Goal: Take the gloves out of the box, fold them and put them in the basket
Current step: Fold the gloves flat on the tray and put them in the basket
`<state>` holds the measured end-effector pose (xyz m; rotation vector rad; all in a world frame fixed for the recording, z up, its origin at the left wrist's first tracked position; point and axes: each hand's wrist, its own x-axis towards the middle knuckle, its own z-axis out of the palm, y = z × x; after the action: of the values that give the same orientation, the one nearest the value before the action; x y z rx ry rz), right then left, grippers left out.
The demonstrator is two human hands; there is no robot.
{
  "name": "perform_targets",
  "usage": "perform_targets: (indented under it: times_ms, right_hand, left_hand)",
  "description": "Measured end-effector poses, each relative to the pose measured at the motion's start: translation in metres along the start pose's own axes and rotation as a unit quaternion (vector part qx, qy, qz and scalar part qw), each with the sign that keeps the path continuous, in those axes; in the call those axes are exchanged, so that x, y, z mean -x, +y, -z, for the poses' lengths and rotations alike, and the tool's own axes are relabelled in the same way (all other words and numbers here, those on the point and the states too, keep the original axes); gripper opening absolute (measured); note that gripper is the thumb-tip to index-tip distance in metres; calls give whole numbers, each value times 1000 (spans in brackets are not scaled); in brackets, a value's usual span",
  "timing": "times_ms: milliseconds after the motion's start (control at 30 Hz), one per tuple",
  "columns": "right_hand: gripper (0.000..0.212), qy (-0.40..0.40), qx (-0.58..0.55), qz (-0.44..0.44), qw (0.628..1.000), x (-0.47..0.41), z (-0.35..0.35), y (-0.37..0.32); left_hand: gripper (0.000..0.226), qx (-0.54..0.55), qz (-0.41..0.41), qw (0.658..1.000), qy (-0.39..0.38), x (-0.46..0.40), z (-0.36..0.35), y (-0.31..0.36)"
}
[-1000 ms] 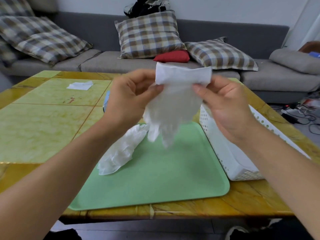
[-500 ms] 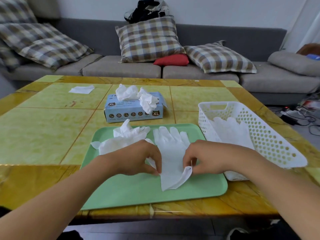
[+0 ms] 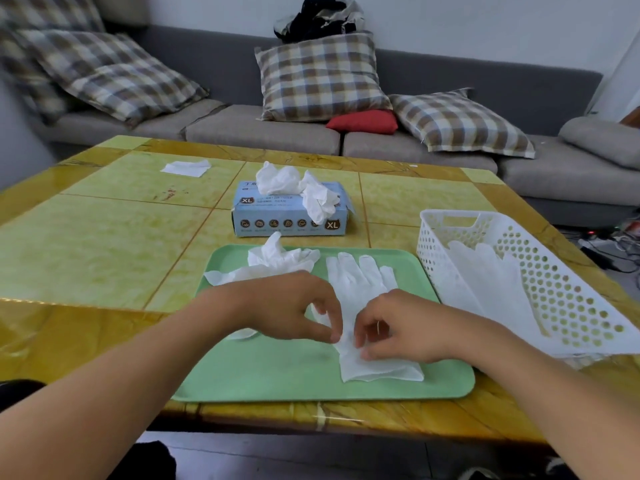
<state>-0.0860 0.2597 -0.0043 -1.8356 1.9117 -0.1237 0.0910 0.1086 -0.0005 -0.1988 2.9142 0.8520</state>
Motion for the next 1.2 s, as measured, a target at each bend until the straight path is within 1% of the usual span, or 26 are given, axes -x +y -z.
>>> perform_targets:
  times_ms: [67,133,167,200,233,300,367,400,467,533,567,633,700,800,867,933,1000,1067,1133,1200]
  right_hand:
    - [9,85,-6,4,996,-7,2,-6]
    - [10,182,-49,24,982,-23,7,-24]
    - [14,217,-80,37,972,-34,9,-35]
    - [20,235,-112,46,964,-46,9,-46]
    - [27,239,-141,49,959,-60,8,-59]
    - [44,217,-164,35,962,-84,-2,-82]
    - [55,179,-136,7,974,-102,-16,-95]
    - [52,168,-119,-2,979,-109,-24,-99]
    - [35,168,-92,-7,981,-115,-33,-98]
    - [20,155,-94,10,983,-115,-37,-92]
    - [16,145,-97,24,984,-113,-37,-88]
    - [13,139,-90,47,985,-106,-36,-85]
    - [13,154,-58,76,983,-99,-35,-80]
    - [13,183,-11,114,976,-83,-31,-74]
    - [14,200,8,123,972,-70,-26,-68]
    - [16,184,25,126,974,-55,-22,-59]
    - [16,146,31,127,981,-39,-17,-50]
    - [13,116,-13,104,988,-26,-17,-43]
    - [10,93,-116,63,987,-16,-17,-39]
    - [12,71,-238,49,967,-11,-15,-37]
  left_hand:
    - [17,-6,33,998,61,15,21,-6]
    - [25,-23,76,987,138,35,40,-20]
    - [31,-34,104,981,161,43,47,-29]
    - [38,-53,140,975,167,49,52,-37]
    - [44,-73,179,969,156,56,55,-45]
    - [50,-111,245,956,120,62,57,-56]
    - [47,-139,269,949,87,63,60,-57]
    - [44,-143,269,950,74,64,62,-58]
    - [43,-141,261,953,57,63,63,-57]
    - [51,-123,255,958,48,64,62,-58]
    - [58,-104,245,963,41,63,62,-57]
    - [75,-74,207,975,16,62,59,-55]
    - [83,-83,186,979,-17,59,53,-52]
    - [79,-126,197,972,-32,51,43,-53]
    - [81,-126,207,970,-32,47,38,-57]
    - [80,-125,202,971,-15,46,35,-60]
    - [75,-130,197,972,14,43,33,-64]
    - [74,-124,211,969,36,41,29,-69]
    - [70,-119,216,968,53,37,25,-72]
    - [65,-109,218,967,77,32,23,-75]
